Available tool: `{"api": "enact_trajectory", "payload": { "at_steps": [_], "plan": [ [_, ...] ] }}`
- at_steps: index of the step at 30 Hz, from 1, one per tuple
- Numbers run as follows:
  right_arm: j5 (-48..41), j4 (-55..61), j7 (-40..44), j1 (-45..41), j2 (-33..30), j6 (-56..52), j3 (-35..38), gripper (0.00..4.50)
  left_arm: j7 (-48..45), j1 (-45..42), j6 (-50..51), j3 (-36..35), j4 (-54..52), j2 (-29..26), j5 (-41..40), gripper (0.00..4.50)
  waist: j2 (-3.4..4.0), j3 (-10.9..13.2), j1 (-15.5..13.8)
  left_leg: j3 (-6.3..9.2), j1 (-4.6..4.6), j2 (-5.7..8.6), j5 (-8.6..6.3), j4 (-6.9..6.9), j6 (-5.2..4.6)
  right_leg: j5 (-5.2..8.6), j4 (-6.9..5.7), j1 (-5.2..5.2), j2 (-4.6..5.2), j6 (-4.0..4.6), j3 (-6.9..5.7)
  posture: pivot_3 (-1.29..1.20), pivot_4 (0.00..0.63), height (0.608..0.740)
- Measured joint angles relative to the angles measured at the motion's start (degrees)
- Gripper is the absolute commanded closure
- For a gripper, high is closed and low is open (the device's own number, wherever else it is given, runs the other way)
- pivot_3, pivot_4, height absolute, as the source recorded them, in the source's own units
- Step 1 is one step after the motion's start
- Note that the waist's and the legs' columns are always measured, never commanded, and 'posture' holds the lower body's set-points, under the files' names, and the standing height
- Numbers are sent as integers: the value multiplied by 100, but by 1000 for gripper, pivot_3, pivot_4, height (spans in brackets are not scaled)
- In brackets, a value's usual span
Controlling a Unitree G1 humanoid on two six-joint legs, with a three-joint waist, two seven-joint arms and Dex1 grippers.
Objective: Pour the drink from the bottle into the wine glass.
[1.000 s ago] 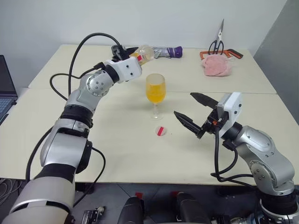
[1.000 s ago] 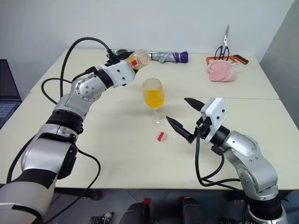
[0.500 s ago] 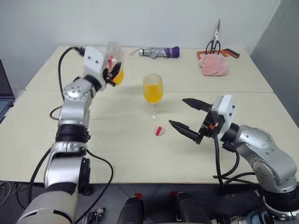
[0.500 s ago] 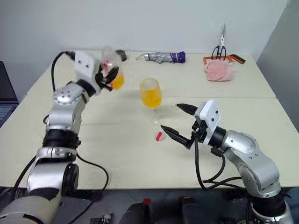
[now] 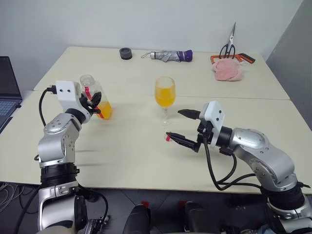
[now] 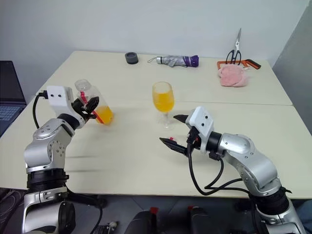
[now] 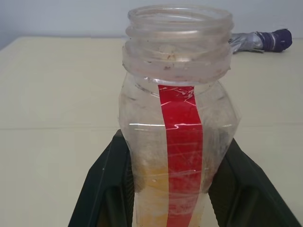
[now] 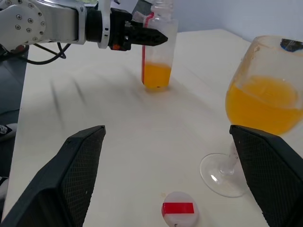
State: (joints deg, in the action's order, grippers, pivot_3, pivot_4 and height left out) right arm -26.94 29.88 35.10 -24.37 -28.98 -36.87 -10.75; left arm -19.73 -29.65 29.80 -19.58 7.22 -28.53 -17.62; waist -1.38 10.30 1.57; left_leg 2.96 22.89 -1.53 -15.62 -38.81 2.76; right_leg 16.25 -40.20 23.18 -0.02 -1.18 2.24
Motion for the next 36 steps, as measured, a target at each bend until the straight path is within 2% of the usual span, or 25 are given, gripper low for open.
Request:
{"api": "enact_trajectory", "payload": {
  "at_steps": [9, 22, 28, 29, 31, 36],
  "plan": [
    [163, -49, -31, -147, 102, -132, -185, 0, -602, 84, -340, 131, 307, -234, -1, 2841, 0, 0, 6, -1, 1, 0, 0, 1, 0, 0, 1, 1, -1, 0, 0, 0, 150, 740],
    [287, -47, -156, -263, 207, -390, -173, 0, -853, 38, -997, 349, 684, -297, 139, 2841, 0, 0, 5, -1, 1, -1, 0, 2, -1, 0, 1, 1, -1, 0, 0, 0, 150, 740],
    [291, -46, -155, -265, 213, -456, -161, 0, -788, 119, -1092, 348, 643, -156, 93, 958, 0, 0, 6, -1, 1, -1, -1, 3, -1, 0, 2, 1, -1, 0, 2, 0, 150, 740],
    [291, -43, -155, -265, 214, -474, -161, 0, -784, 161, -1116, 348, 621, -149, 90, 535, 0, 0, 8, -1, 0, -1, -1, 3, -1, 0, 2, 2, -1, 0, 2, 0, 150, 740],
    [290, -42, -154, -264, 213, -492, -157, 0, -762, 207, -1127, 348, 615, -148, 86, 16, 0, 0, 9, 0, 1, -1, -1, 4, -1, 0, 3, 2, -1, 0, 1, 0, 150, 740],
    [288, -22, -139, -243, 211, -493, -136, 0, -721, 381, -1182, 346, 376, -149, 74, 16, 0, 0, 10, -1, 1, -2, -1, 6, -1, 0, 6, 2, -1, 0, 2, 0, 150, 740]
  ]
}}
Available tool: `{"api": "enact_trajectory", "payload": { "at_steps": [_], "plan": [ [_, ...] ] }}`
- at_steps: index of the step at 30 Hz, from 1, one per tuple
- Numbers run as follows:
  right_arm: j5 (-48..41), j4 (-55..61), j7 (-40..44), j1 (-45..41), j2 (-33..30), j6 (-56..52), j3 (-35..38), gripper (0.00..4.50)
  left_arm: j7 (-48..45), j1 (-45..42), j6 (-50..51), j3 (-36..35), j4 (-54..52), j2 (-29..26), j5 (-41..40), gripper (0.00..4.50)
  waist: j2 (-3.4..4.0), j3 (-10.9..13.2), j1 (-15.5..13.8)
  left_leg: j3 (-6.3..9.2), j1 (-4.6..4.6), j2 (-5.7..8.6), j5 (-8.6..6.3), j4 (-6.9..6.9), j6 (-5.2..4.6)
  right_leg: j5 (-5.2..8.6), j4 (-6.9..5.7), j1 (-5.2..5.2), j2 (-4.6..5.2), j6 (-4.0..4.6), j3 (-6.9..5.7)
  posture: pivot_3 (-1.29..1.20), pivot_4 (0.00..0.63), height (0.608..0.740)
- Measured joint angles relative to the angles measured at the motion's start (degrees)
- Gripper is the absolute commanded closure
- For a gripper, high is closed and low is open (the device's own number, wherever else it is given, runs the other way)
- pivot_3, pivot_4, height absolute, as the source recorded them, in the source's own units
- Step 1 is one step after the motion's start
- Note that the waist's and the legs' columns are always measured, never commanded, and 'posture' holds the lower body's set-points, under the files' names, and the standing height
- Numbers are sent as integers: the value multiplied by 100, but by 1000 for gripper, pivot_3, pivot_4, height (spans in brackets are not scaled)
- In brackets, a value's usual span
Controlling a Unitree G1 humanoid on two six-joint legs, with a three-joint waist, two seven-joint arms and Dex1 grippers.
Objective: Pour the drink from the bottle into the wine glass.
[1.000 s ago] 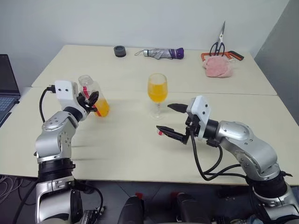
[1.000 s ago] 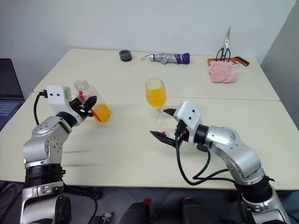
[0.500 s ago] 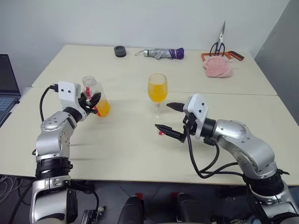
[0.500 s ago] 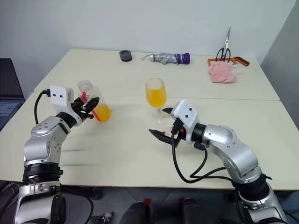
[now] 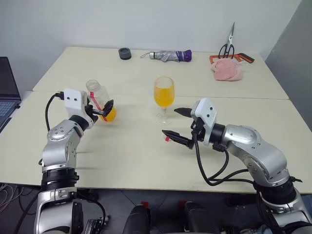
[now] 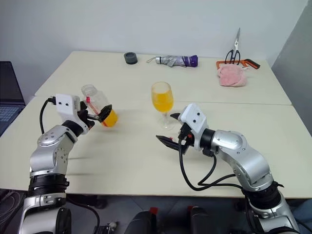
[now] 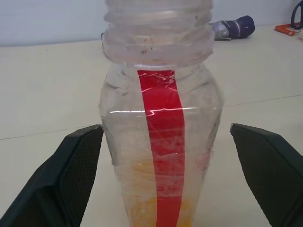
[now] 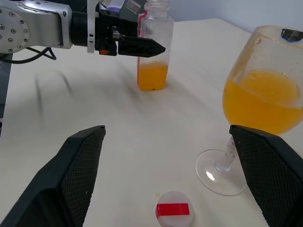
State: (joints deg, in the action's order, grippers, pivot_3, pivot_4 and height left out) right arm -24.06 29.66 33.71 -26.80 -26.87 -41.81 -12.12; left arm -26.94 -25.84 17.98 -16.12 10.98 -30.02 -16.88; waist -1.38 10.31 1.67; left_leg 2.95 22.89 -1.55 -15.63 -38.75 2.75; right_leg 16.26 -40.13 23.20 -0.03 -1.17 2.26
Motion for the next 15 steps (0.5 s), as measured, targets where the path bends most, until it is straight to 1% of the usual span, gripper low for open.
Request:
{"api": "enact_trajectory", "payload": {
  "at_steps": [3, 8, 11, 15],
  "plan": [
    [28, 35, 2, 215, -46, 102, 86, 0, 31, 240, -120, -8, -187, 0, 6, 16, 0, 0, -1, 1, 1, -3, 0, 2, 0, 0, 3, 0, 2, 0, 0, 0, 150, 740],
    [117, 64, -7, 964, -35, 710, 365, 0, 128, 709, -222, -252, -702, 21, -125, 16, 0, 0, -2, -1, 1, -6, 0, 5, 0, 0, 8, -1, 3, -1, 3, 0, 150, 740],
    [269, -4, -60, 1357, 125, 1220, 475, 0, 163, 986, -216, -346, -1002, 68, -222, 16, -1, 0, -2, -3, -1, -5, 0, 6, 0, 0, 8, -2, 2, -1, 4, 0, 150, 740],
    [692, -654, -398, 2000, 497, 2291, 769, 0, 433, 1502, -182, -403, -1505, 174, -202, 16, -3, -2, -2, -6, -4, -7, 0, 7, 0, 0, 10, -3, 3, -1, 8, 0, 150, 740]
  ]
}}
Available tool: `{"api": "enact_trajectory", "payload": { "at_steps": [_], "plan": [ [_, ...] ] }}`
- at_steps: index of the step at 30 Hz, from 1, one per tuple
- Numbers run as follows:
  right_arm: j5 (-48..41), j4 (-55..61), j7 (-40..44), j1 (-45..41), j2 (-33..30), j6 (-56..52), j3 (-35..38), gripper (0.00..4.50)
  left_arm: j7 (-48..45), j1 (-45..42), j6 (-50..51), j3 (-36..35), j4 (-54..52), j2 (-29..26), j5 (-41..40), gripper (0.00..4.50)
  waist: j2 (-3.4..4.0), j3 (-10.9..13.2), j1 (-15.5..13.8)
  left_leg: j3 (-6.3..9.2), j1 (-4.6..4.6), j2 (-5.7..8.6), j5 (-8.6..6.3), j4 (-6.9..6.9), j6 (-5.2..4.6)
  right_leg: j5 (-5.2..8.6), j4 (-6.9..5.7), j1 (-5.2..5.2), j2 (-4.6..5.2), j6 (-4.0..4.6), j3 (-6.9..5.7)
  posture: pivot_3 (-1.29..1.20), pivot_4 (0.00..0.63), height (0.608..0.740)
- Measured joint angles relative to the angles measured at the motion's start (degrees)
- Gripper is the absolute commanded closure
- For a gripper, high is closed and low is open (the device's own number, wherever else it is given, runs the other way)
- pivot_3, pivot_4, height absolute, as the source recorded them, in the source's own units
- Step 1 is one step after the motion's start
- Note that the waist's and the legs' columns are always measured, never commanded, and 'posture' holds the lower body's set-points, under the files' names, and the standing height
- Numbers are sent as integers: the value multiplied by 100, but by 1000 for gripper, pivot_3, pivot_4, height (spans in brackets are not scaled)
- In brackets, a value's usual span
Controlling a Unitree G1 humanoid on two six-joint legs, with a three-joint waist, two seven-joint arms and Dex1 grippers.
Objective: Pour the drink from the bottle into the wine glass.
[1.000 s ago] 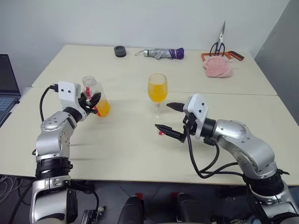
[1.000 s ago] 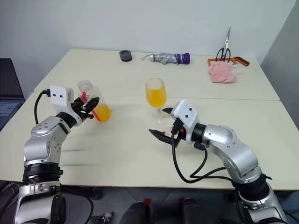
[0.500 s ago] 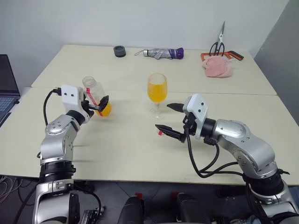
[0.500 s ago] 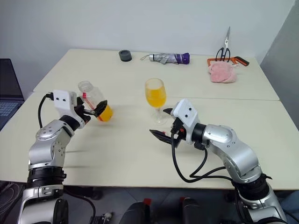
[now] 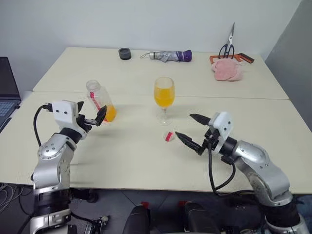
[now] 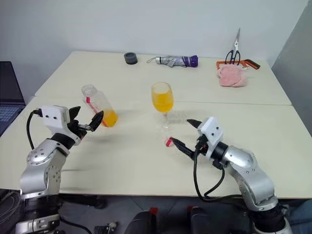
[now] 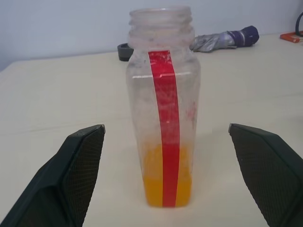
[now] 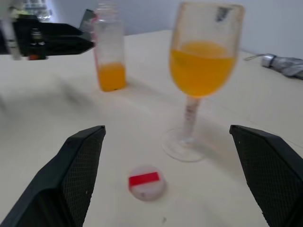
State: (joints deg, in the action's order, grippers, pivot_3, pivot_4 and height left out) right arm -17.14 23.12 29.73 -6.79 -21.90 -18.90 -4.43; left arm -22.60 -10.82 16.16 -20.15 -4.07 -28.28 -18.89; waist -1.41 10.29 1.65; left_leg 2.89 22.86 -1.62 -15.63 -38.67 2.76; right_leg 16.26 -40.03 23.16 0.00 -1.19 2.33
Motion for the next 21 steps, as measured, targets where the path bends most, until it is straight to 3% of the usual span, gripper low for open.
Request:
{"api": "enact_trajectory", "payload": {
  "at_steps": [4, 8, 21],
  "plan": [
    [653, -1061, -533, 506, 195, 1231, 372, 0, 315, 593, 94, -20, -543, 161, 130, 16, 0, 0, -1, -6, -3, 1, 0, 5, 0, 0, 1, 0, 2, 0, 5, 0, 150, 740],
    [765, -1687, -923, 534, 542, 1750, 623, 0, 509, 905, 100, 19, -892, 370, 236, 16, 1, 0, 1, -7, -8, -2, 0, 6, 1, 0, 0, 0, -5, 1, 9, 0, 150, 740],
    [736, -2605, -1350, 42, 776, 1975, 1157, 0, 706, 1404, -183, -36, -1103, 730, 247, 16, 3, -1, 4, -20, -17, 2, 0, 26, 1, 0, 4, 0, -9, 1, 17, 0, 150, 740]
  ]
}}
